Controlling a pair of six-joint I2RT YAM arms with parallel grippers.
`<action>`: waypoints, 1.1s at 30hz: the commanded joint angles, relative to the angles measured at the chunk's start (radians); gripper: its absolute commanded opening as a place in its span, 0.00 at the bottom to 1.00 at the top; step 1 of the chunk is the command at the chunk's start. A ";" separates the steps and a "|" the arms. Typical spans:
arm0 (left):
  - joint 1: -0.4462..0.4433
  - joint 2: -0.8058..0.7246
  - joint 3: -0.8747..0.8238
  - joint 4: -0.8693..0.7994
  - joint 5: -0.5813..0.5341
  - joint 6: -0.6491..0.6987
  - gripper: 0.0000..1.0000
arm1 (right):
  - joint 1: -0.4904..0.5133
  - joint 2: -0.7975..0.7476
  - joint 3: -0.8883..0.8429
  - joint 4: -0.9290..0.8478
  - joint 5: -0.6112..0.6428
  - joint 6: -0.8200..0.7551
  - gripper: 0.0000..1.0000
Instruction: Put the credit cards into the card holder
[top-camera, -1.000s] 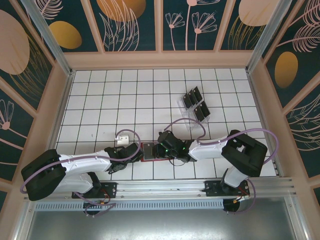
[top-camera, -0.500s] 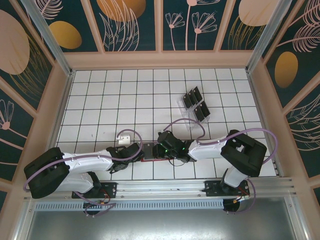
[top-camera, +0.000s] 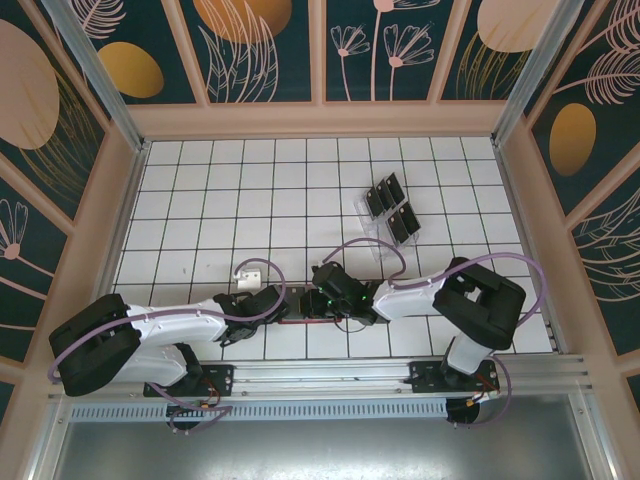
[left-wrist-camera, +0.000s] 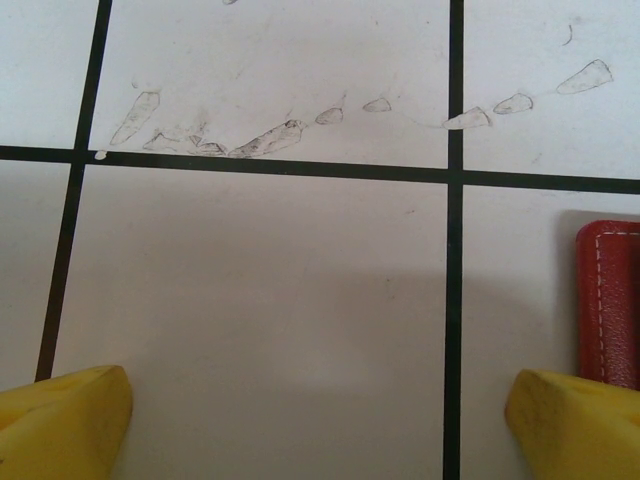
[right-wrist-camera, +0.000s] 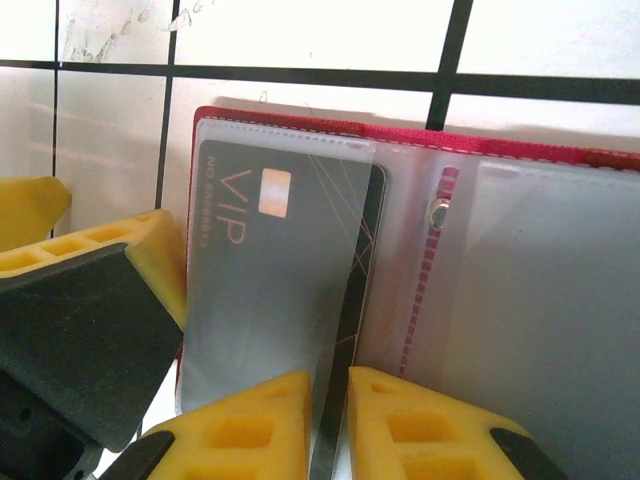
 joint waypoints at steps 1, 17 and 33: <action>-0.005 0.039 -0.022 0.087 0.060 0.013 0.98 | 0.008 0.034 0.026 0.072 -0.075 0.023 0.17; -0.008 -0.049 0.003 -0.080 -0.047 -0.051 0.99 | -0.033 -0.102 0.003 0.003 -0.033 -0.002 0.25; -0.006 -0.115 0.085 -0.081 -0.054 0.020 0.98 | -0.066 -0.208 0.031 -0.260 0.136 -0.145 0.40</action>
